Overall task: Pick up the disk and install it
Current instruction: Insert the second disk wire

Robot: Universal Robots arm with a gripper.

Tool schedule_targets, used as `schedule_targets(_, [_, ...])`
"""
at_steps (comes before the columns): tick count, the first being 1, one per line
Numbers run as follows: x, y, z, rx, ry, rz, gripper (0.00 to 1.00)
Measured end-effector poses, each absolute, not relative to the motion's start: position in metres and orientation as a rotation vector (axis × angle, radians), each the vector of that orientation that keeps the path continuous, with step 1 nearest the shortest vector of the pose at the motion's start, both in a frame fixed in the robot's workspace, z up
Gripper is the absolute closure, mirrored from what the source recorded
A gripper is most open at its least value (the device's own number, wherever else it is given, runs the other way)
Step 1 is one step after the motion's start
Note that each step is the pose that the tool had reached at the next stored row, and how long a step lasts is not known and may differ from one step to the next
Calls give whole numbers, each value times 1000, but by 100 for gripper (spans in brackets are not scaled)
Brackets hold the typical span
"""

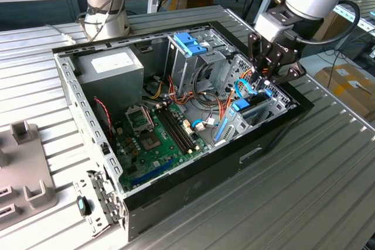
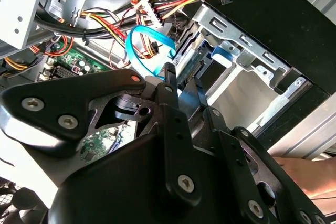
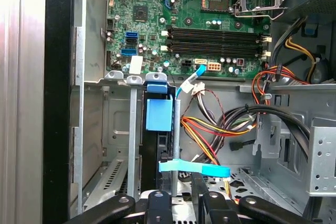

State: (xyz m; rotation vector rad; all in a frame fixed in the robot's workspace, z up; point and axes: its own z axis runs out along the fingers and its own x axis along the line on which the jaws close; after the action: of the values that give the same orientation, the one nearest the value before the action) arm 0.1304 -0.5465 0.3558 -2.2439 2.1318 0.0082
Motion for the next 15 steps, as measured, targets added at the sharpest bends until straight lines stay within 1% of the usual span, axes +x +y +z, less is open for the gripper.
schedule_targets(15, [132,-542,356,-2244,2132,8,71])
